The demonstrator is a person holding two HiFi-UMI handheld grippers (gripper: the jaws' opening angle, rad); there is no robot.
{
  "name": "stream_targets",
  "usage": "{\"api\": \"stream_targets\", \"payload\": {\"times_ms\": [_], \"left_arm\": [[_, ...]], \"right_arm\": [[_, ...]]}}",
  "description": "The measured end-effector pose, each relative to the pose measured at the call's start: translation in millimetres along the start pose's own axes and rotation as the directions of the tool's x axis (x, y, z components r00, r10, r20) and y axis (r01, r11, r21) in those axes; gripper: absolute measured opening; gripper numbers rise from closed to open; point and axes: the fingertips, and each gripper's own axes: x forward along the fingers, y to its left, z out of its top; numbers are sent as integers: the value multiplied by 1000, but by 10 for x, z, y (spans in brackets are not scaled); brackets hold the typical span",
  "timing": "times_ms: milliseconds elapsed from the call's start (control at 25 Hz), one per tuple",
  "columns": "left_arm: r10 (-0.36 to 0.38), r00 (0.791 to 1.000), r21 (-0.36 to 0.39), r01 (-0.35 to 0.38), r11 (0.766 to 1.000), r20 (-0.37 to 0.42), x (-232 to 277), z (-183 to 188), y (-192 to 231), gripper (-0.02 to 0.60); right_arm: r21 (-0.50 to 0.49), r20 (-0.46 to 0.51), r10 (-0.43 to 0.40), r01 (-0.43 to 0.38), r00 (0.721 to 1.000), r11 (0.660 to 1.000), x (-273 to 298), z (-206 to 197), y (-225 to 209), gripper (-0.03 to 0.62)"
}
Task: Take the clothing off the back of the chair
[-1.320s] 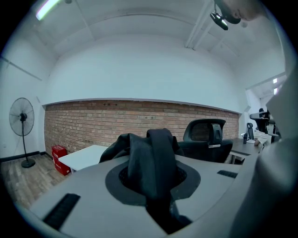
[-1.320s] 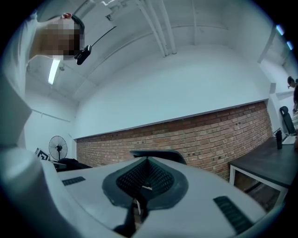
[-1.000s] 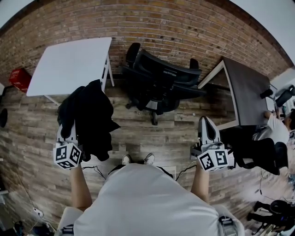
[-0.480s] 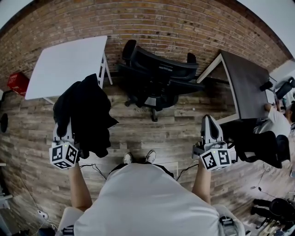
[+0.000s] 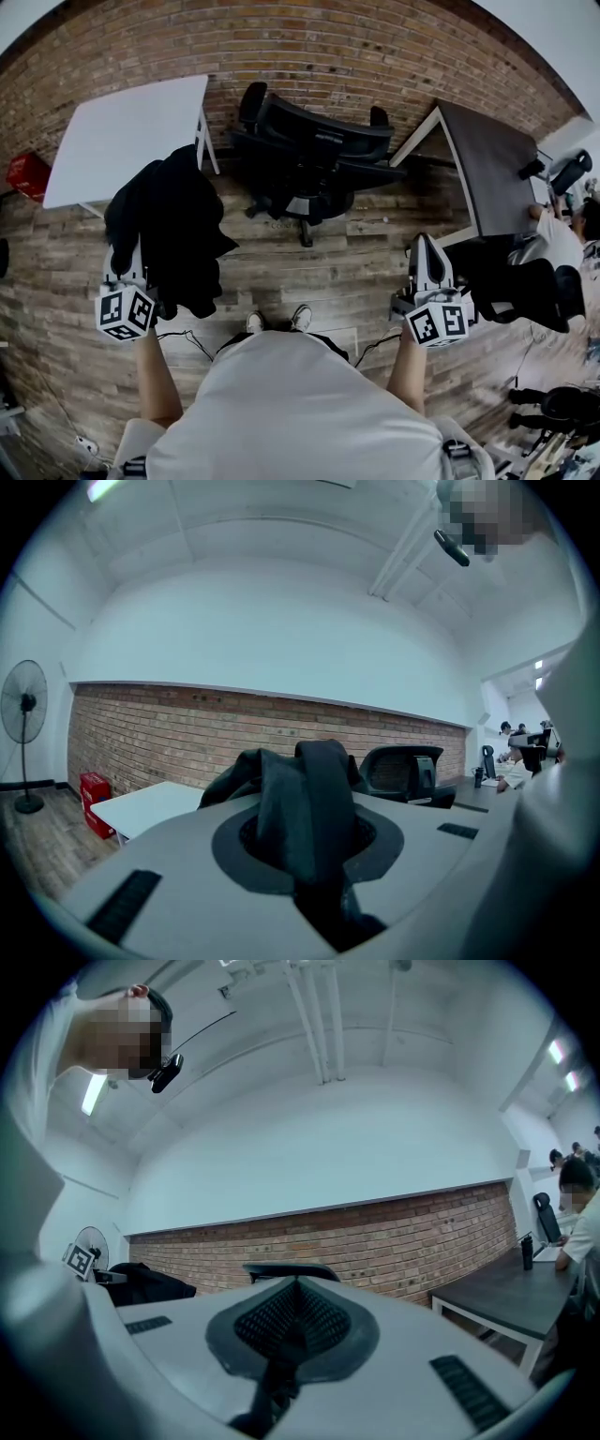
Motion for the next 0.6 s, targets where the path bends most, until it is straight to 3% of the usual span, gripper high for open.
{"api": "stream_targets", "payload": {"times_ms": [600], "left_arm": [[-104,994,36,103,994,29,-7,162,48,87]], "right_arm": [[-133,9,-72,73,997,988,-174,-25,387,18]]}}
